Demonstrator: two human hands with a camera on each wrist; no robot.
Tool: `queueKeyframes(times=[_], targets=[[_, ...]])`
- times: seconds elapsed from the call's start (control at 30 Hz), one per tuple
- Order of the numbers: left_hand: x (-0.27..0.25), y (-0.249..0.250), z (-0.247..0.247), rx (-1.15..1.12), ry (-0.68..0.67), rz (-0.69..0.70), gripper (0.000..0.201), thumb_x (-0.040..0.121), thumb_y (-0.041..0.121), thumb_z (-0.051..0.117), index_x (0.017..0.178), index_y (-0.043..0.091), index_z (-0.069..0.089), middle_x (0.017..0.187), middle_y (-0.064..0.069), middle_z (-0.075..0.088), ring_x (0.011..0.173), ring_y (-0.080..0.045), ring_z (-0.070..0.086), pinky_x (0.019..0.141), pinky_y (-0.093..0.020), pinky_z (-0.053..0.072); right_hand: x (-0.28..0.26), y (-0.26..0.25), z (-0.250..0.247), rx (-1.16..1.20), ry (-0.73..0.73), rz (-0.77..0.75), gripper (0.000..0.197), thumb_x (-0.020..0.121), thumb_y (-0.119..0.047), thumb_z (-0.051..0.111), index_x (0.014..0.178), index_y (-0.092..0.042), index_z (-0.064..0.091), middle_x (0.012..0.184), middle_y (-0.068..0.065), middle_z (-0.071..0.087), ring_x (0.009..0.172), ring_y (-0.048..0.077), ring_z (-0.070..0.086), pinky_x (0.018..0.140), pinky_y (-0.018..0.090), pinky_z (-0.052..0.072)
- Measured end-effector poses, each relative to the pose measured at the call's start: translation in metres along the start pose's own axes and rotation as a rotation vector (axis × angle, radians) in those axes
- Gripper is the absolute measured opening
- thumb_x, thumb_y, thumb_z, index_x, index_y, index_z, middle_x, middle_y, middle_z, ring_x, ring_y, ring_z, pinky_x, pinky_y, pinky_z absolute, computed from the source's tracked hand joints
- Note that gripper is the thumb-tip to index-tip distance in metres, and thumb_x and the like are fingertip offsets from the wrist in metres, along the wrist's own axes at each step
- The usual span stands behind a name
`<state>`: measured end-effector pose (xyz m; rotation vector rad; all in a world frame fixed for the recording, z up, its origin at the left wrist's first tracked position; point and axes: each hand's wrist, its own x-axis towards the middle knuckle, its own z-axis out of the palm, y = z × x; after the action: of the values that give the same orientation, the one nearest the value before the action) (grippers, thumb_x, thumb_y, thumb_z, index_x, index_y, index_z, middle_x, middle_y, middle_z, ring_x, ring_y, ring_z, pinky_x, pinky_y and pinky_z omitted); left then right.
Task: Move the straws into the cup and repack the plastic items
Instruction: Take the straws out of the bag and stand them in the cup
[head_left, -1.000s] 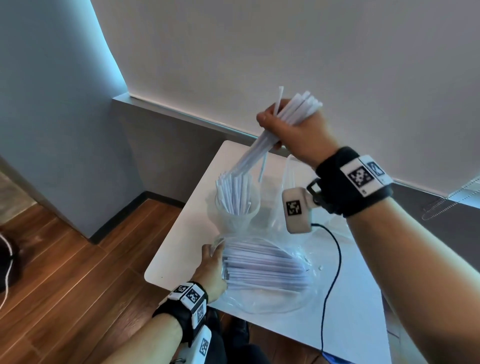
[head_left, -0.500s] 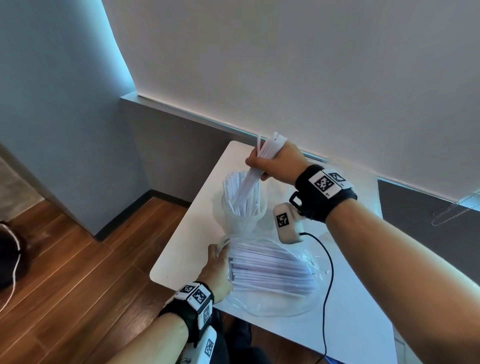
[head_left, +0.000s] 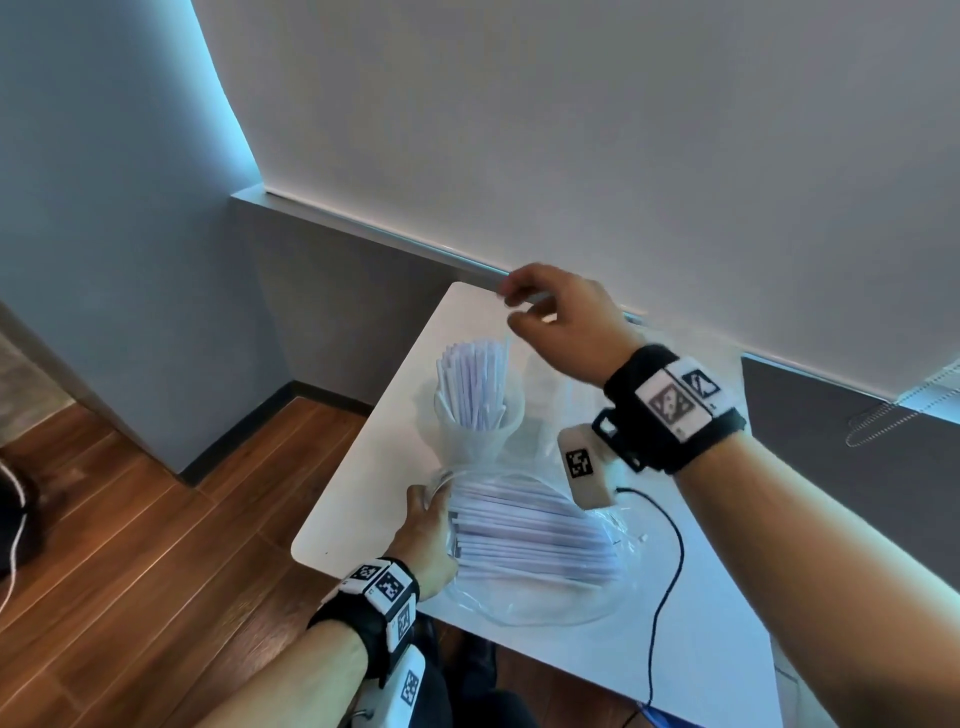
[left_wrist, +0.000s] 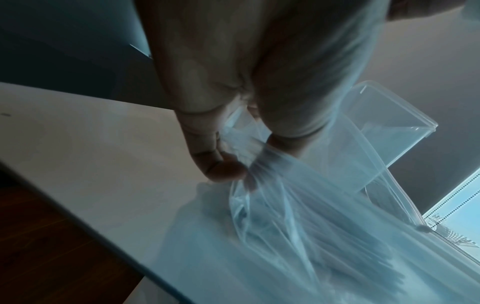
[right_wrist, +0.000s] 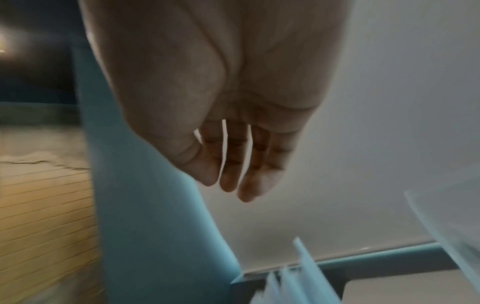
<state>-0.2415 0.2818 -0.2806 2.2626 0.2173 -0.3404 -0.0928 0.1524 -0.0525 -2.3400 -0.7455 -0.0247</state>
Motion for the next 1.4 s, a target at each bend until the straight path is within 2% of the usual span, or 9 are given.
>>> queueKeyframes(times=[0.07,0.13,0.23,0.33,0.47,0.7,0.93,1.07,1.4], targets=[[-0.001,0.002,-0.001,0.003,0.004,-0.018,0.106,0.076,-0.001,0.072,0.154,0.027,0.006,0.135,-0.005,0.021,0.111,-0.026,0.056,0.101,-0.024,0.043,-0.028,-0.008,0.011,-0.006,-0.058,-0.105,0.028,0.077,-0.001,0.055,0.091,-0.019,0.070,0.084,-0.008,0.069,0.070,0.007,0.060,0.067,0.001,0.038],[-0.001,0.004,-0.001,0.012,0.007,-0.025,0.103,0.076,-0.002,0.070,0.154,0.025,0.008,0.134,-0.006,0.022,0.111,-0.028,0.057,0.103,-0.027,0.044,-0.061,-0.005,0.037,-0.023,-0.241,-0.123,0.030,0.073,-0.001,0.050,0.085,-0.018,0.072,0.080,-0.006,0.070,0.071,0.008,0.061,0.073,0.011,0.045],[-0.001,0.003,0.001,0.003,0.018,-0.007,0.106,0.074,-0.005,0.070,0.153,0.027,0.007,0.139,-0.006,0.022,0.113,-0.026,0.054,0.103,-0.026,0.043,-0.108,0.016,0.086,-0.205,-0.524,-0.018,0.031,0.083,-0.004,0.050,0.098,-0.019,0.072,0.101,0.002,0.071,0.093,0.019,0.064,0.087,0.030,0.051],[-0.003,0.004,0.000,-0.001,0.006,-0.035,0.103,0.079,-0.006,0.067,0.154,0.026,0.004,0.142,-0.005,0.018,0.119,-0.027,0.052,0.098,-0.018,0.038,-0.140,0.046,0.127,-0.351,-0.611,0.096,0.033,0.091,-0.006,0.049,0.120,-0.015,0.062,0.122,0.008,0.060,0.110,0.030,0.058,0.091,0.036,0.048],[-0.003,0.004,0.000,0.004,0.017,-0.002,0.102,0.079,-0.003,0.065,0.155,0.024,0.002,0.143,-0.007,0.017,0.123,-0.028,0.049,0.103,-0.025,0.039,-0.165,0.071,0.155,-0.472,-0.566,0.072,0.037,0.089,-0.004,0.051,0.124,-0.013,0.055,0.121,0.009,0.057,0.109,0.033,0.055,0.088,0.041,0.047],[0.000,0.003,0.004,0.010,0.009,-0.002,0.106,0.077,-0.002,0.068,0.154,0.028,0.002,0.140,-0.006,0.019,0.119,-0.030,0.051,0.103,-0.032,0.044,-0.171,0.082,0.166,-0.612,-0.498,0.008,0.031,0.086,-0.012,0.061,0.117,-0.013,0.062,0.114,0.010,0.061,0.104,0.033,0.058,0.089,0.044,0.048],[0.001,-0.002,0.005,0.023,0.010,0.007,0.109,0.075,0.001,0.071,0.155,0.026,0.000,0.140,-0.005,0.018,0.122,-0.026,0.048,0.103,-0.024,0.039,-0.170,0.076,0.170,-0.709,-0.539,0.030,0.017,0.083,-0.010,0.064,0.099,-0.014,0.069,0.096,0.007,0.070,0.095,0.032,0.064,0.086,0.043,0.047],[0.001,-0.001,0.004,0.015,0.000,-0.001,0.108,0.075,-0.001,0.070,0.155,0.025,0.001,0.140,-0.005,0.018,0.122,-0.025,0.049,0.101,-0.019,0.037,-0.170,0.074,0.171,-0.729,-0.549,0.018,0.020,0.084,-0.007,0.059,0.103,-0.011,0.067,0.101,0.010,0.068,0.099,0.033,0.061,0.089,0.044,0.044],[0.003,-0.001,0.003,0.007,0.002,-0.006,0.110,0.074,0.000,0.071,0.154,0.028,0.001,0.139,-0.004,0.019,0.121,-0.027,0.051,0.104,-0.026,0.041,-0.172,0.072,0.175,-0.725,-0.603,0.026,0.023,0.086,-0.019,0.053,0.107,-0.012,0.061,0.104,0.010,0.067,0.100,0.031,0.061,0.091,0.043,0.038]])
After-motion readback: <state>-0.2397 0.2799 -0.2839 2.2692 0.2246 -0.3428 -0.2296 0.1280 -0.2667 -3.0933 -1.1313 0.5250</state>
